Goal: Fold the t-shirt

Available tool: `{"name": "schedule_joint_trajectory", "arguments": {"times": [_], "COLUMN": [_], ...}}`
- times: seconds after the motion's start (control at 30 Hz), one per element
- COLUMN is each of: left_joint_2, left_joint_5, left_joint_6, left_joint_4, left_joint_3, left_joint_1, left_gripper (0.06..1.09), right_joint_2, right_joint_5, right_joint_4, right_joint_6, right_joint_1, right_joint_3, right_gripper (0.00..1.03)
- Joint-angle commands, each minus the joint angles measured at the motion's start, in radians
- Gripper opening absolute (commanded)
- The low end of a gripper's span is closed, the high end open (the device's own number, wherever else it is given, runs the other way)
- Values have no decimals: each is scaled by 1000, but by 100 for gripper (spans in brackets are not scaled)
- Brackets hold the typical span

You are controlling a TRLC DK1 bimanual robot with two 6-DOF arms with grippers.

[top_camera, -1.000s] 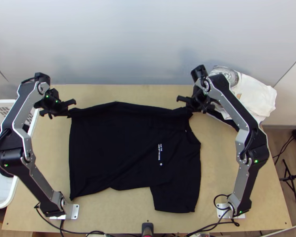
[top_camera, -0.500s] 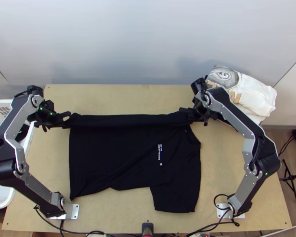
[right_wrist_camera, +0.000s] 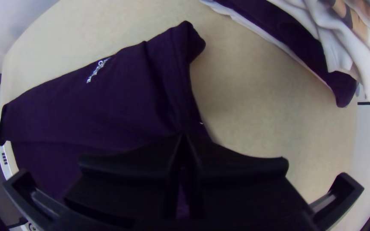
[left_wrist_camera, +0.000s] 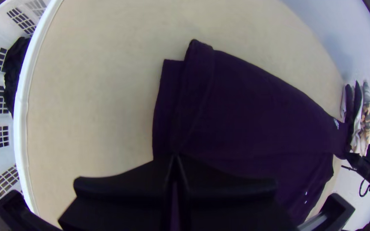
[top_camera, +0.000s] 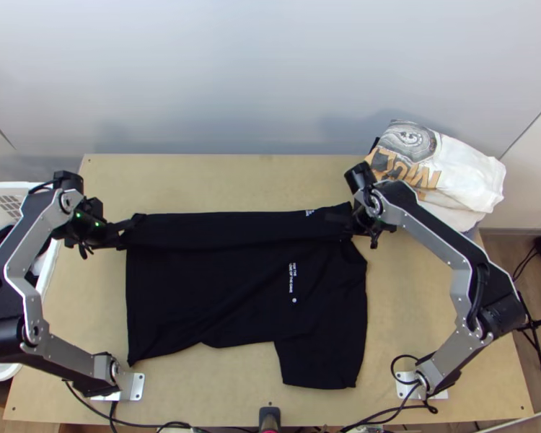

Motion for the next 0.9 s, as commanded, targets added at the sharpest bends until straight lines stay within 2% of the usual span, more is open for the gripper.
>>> {"name": "schedule_joint_trajectory", "arguments": {"times": [0.0,0.1,0.13,0.17,0.23,0.27,0.3,0.33,0.37,0.43,0.5,0.6,0.63,0.7,0.73,0.8,0.87], "left_joint_2": [-47,-69,-83,-103,-150,-175,-193,-213,-230,-268,-294,-310,-322,-342,-348,-353,-370], "left_joint_5": [5,15,15,18,21,19,19,19,19,21,21,24,33,50,54,56,54], "left_joint_6": [0,0,3,23,83,106,124,132,134,155,167,169,169,186,193,216,226], "left_joint_4": [-1,3,0,2,-1,-6,-13,-24,-30,-36,-33,-33,-36,-75,-115,-199,-242], "left_joint_3": [-100,-133,-147,-166,-199,-212,-216,-216,-215,-209,-203,-178,-172,-149,-133,-107,-100], "left_joint_1": [-23,-28,-29,-29,-41,-46,-48,-46,-43,-29,-15,8,11,17,15,3,-8], "left_gripper": [9,11,17,28,64,77,84,93,98,103,104,104,104,104,104,104,103], "right_joint_2": [-25,-33,-39,-48,-77,-95,-117,-143,-175,-246,-293,-365,-395,-434,-442,-448,-454], "right_joint_5": [24,43,50,60,61,63,61,61,61,61,58,58,57,34,-11,-83,-97], "right_joint_4": [58,72,72,72,72,72,71,68,63,64,63,58,49,-11,-69,-192,-345], "right_joint_6": [10,14,14,14,14,16,17,22,36,44,40,42,53,91,148,182,211], "right_joint_1": [5,0,0,0,0,-5,-8,-9,-9,-9,-11,-12,-17,-25,-23,-11,44], "right_joint_3": [-103,-126,-131,-135,-151,-163,-177,-192,-211,-255,-283,-300,-307,-303,-297,-295,-304], "right_gripper": [3,3,3,3,3,6,19,38,52,64,68,84,86,86,86,86,86]}}
